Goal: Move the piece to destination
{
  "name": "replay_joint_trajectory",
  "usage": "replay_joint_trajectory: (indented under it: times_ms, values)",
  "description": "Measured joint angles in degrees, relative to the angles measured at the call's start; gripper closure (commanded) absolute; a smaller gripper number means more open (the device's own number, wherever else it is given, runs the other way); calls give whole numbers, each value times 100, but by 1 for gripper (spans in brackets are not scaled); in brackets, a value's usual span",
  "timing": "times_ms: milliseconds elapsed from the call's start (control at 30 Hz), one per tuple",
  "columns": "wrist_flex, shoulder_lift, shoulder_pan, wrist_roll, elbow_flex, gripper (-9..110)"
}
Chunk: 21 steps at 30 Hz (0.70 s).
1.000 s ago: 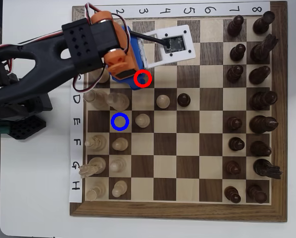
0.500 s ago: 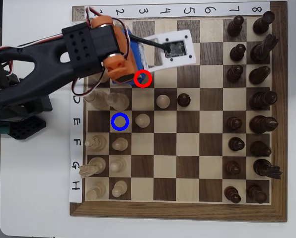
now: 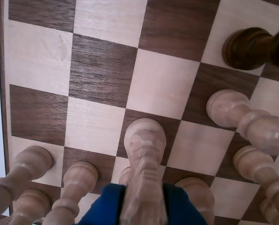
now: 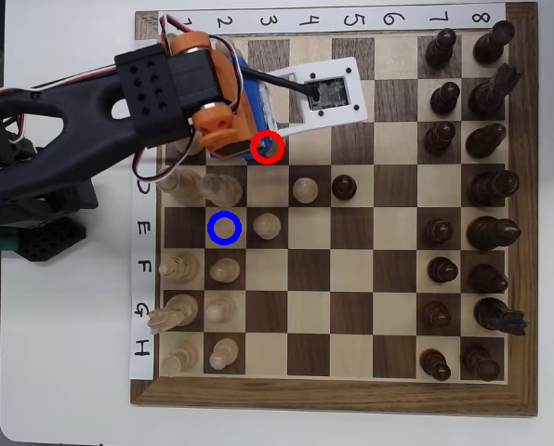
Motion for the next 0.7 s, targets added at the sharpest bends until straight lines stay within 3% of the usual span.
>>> replay_joint_trajectory:
  times_ms: [700]
  values:
    - [923,-9,9,0,-826,101]
